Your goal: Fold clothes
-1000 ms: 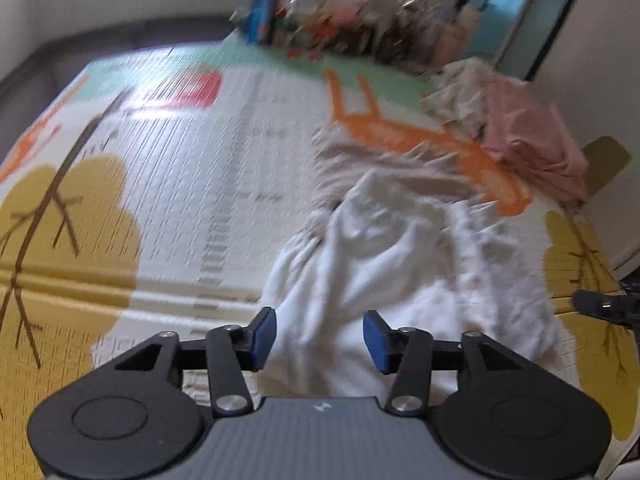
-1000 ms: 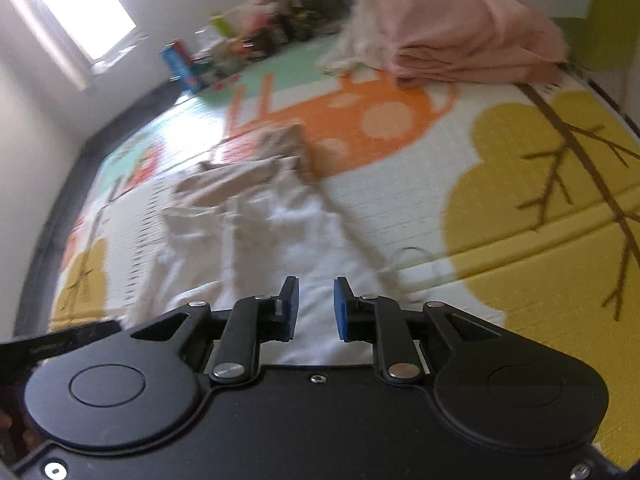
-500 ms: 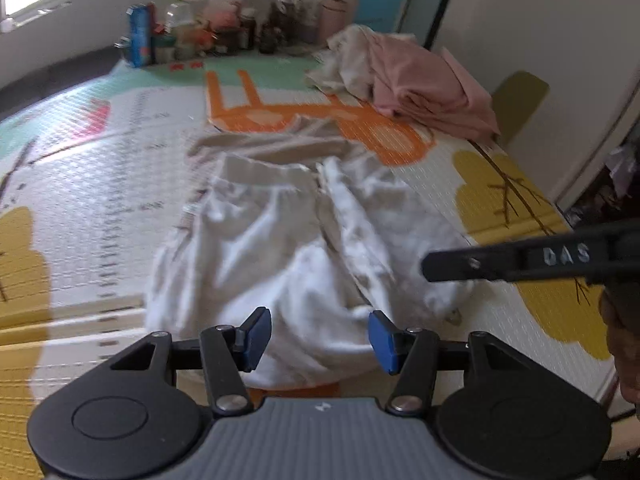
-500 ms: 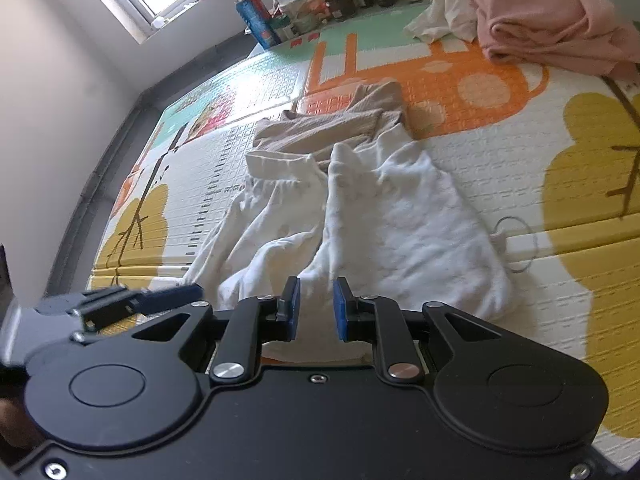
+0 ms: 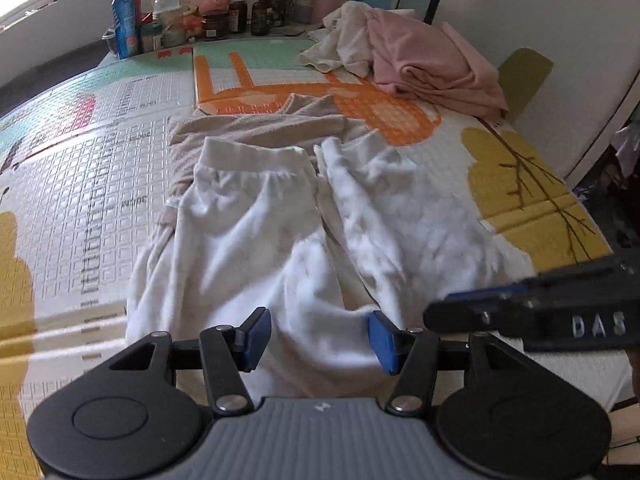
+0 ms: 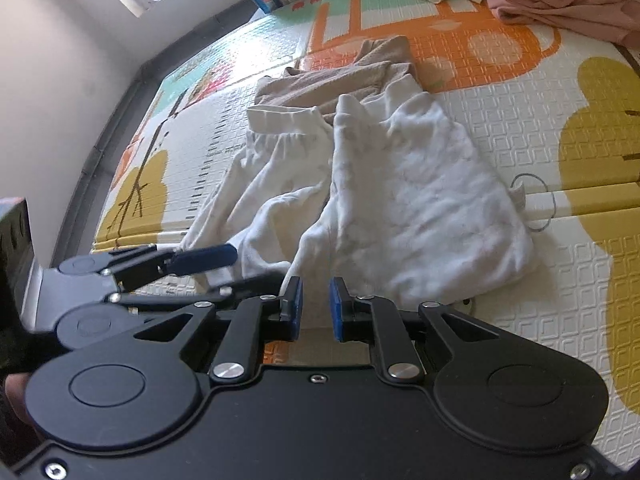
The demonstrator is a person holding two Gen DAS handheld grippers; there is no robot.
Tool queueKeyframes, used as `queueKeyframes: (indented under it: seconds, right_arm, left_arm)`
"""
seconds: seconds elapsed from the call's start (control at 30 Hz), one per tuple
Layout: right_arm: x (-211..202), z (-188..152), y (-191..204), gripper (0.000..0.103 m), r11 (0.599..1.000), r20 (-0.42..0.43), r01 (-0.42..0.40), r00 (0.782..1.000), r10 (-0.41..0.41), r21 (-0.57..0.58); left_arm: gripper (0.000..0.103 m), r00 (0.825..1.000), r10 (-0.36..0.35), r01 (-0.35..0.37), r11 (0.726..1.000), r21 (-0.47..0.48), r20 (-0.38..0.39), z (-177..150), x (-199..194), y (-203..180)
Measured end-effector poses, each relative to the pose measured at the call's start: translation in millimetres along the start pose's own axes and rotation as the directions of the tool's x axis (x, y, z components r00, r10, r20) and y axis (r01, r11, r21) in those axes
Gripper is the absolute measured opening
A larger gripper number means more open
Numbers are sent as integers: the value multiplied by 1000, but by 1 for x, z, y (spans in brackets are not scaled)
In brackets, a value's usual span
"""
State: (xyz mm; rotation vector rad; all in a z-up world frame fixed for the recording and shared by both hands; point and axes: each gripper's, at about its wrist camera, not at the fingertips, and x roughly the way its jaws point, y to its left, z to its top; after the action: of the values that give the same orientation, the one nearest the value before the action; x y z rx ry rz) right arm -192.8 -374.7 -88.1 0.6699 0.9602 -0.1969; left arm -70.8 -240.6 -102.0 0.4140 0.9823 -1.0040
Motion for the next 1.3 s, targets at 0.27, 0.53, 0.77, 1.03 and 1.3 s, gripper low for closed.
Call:
queueKeyframes:
  seconds: [0.27,0.53,0.77,1.03,1.3]
  right_arm:
    - [3,6,-1,14,1000,1,6,1000,-6,5]
    - [-1,6,0,17,1000,-28,-19,999,19,10]
    - [0,21,4,18,1000,-4,-11,1000,11,-6]
    - [23,35,12,22,995,-8,76,997,-76,-64]
    - [50,36,9,5,990,-31,127,991,-129,-65]
  left_arm:
    - [56,999,17,-19,998,-60,-43,14,33,12]
    - [58,998,-59,61,991,-116,14,24,8,26]
    - [60,996,-91,92,984,-154,10,29,4,31]
    - [42,990,-116,96,969,-227,-75,33,30,36]
    - [19,992,-50,14,953,-303,-111,36,44,39]
